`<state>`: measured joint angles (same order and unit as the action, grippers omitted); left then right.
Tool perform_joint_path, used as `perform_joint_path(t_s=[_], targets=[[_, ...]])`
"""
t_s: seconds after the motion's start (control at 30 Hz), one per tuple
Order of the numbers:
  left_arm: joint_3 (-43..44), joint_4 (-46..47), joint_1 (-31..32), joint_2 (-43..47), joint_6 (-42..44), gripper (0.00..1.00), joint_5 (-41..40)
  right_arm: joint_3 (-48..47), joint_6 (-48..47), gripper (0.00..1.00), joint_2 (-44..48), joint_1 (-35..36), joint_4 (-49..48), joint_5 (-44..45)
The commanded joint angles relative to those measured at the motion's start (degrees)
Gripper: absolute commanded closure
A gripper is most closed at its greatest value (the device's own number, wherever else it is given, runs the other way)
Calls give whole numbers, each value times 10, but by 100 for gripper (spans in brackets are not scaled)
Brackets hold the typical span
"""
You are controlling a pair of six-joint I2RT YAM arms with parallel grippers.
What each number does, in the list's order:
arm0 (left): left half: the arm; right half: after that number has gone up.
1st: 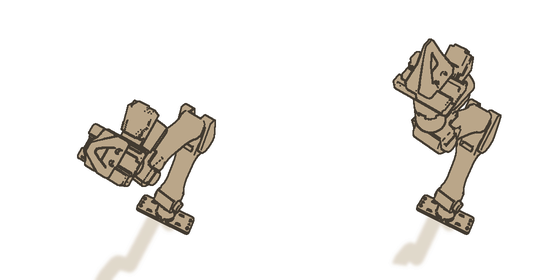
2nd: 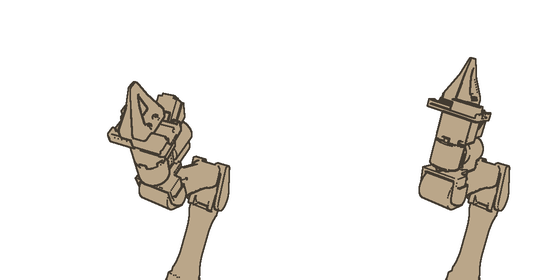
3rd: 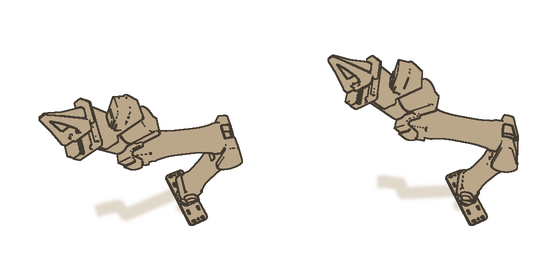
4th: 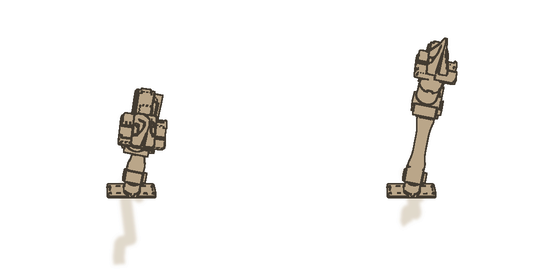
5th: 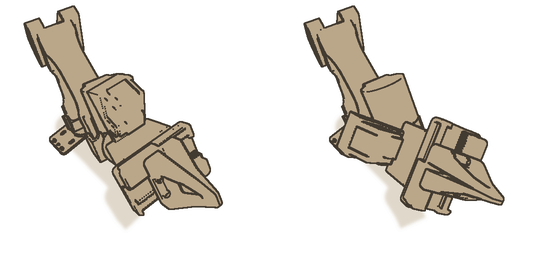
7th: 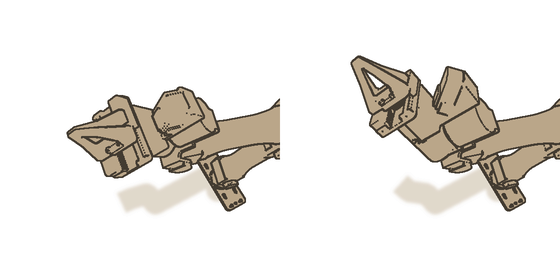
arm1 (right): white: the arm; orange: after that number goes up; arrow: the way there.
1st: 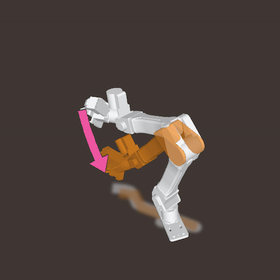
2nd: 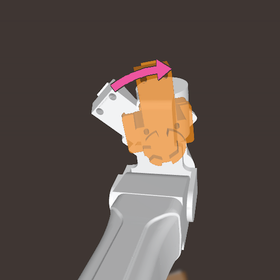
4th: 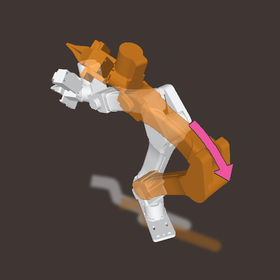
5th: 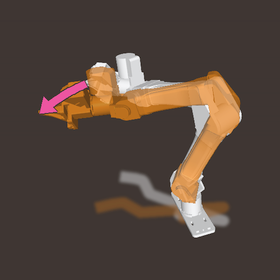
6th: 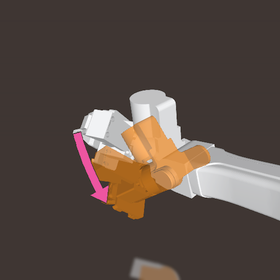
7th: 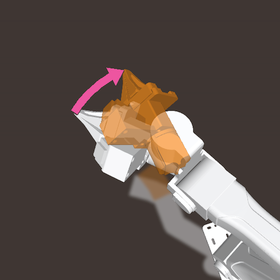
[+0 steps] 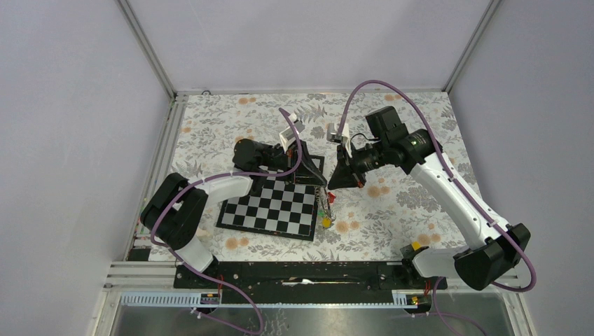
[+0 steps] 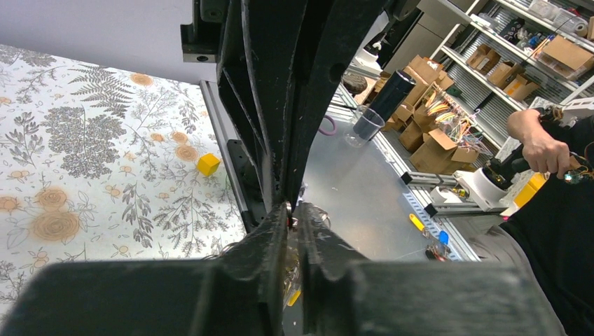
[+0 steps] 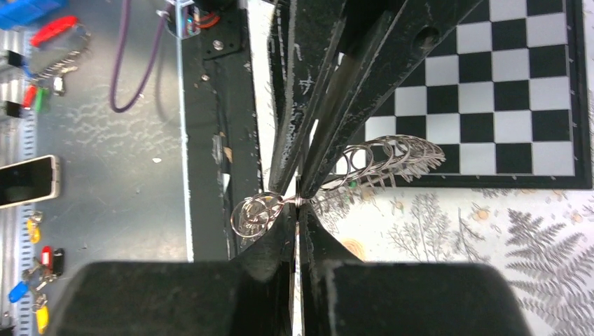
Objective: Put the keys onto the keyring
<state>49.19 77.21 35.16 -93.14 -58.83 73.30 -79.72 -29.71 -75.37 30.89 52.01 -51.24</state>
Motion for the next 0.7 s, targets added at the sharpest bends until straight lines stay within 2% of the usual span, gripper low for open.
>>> perform_joint_path(t_s=[0.0, 0.13, 0.27, 0.67], targets=[[20, -10, -6, 17, 50, 81, -9, -51, -13, 100, -15, 25, 33, 94], [26, -107, -7, 32, 113, 74, -13, -81, -21, 100, -29, 40, 56, 139], [36, -202, -7, 40, 171, 71, -20, -104, -24, 100, -43, 50, 72, 162], [39, -254, -7, 42, 209, 72, -31, -143, -32, 100, -82, 71, 118, 197]])
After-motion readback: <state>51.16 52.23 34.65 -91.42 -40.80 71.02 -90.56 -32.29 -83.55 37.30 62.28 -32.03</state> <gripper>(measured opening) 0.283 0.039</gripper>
